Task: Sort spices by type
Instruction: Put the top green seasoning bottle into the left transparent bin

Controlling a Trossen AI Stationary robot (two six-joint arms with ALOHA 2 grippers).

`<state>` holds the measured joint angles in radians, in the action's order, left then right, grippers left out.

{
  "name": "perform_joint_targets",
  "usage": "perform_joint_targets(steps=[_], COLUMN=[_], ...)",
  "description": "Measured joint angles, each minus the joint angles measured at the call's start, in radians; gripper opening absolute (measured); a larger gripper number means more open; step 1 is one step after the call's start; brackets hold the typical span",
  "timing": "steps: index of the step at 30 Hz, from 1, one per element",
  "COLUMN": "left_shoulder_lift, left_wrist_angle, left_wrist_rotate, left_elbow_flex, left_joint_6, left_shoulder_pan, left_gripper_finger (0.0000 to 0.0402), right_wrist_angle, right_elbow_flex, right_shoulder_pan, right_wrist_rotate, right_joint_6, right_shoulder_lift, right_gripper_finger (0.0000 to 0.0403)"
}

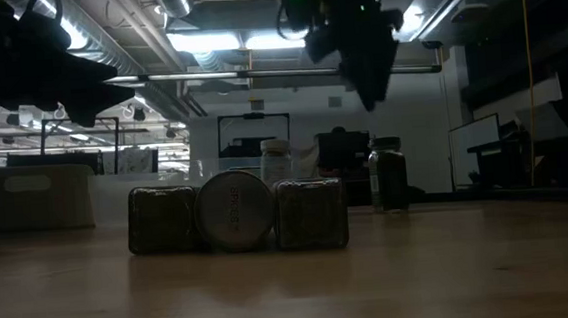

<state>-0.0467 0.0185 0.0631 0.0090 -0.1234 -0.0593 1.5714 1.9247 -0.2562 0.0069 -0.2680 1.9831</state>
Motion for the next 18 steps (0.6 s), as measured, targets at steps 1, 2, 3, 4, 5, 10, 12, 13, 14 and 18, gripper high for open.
perform_joint_targets(steps=[1, 2, 3, 4, 5, 10, 12, 13, 14, 18], left_shoulder_lift=[0.0, 0.0, 0.0, 0.0, 0.0, 0.0, 0.0, 0.0, 0.0, 0.0], left_wrist_angle=[0.0, 0.0, 0.0, 0.0, 0.0, 0.0, 0.0, 0.0, 0.0, 0.0], left_wrist_rotate=[0.0, 0.0, 0.0, 0.0, 0.0, 0.0, 0.0, 0.0, 0.0, 0.0], left_elbow_flex=[0.0, 0.0, 0.0, 0.0, 0.0, 0.0, 0.0, 0.0, 0.0, 0.0], left_joint_6=[0.0, 0.0, 0.0, 0.0, 0.0, 0.0, 0.0, 0.0, 0.0, 0.0], left_shoulder_pan=[0.0, 0.0, 0.0, 0.0, 0.0, 0.0, 0.0, 0.0, 0.0, 0.0], left_gripper_finger=[0.0237, 0.0237, 0.0237, 0.0237, 0.0237, 0.0237, 0.0237, 0.0237, 0.0237, 0.0237], right_wrist_angle=[-0.001, -0.001, -0.005, -0.013, -0.025, -0.095, -0.112, -0.114, -0.115, -0.127], right_elbow_flex=[-0.023, -0.044, -0.065, -0.085, -0.106, -0.184, -0.197, -0.199, -0.201, -0.202], right_shoulder_pan=[0.0, 0.0, 0.0, 0.0, 0.0, 0.0, 0.001, 0.001, 0.001, 0.0], right_wrist_rotate=[0.0, 0.0, 0.0, 0.001, 0.005, 0.03, 0.079, 0.101, 0.126, 0.149], right_joint_6=[0.0, 0.0, 0.0, 0.0, -0.001, -0.001, -0.001, -0.001, 0.0, 0.0], right_shoulder_lift=[0.0, 0.0, 0.0, 0.0, 0.0, 0.001, 0.0, 0.0, 0.0, 0.0], right_gripper_finger=[0.0259, 0.0259, 0.0259, 0.0259, 0.0259, 0.0259, 0.0259, 0.0259, 0.0259, 0.0259])
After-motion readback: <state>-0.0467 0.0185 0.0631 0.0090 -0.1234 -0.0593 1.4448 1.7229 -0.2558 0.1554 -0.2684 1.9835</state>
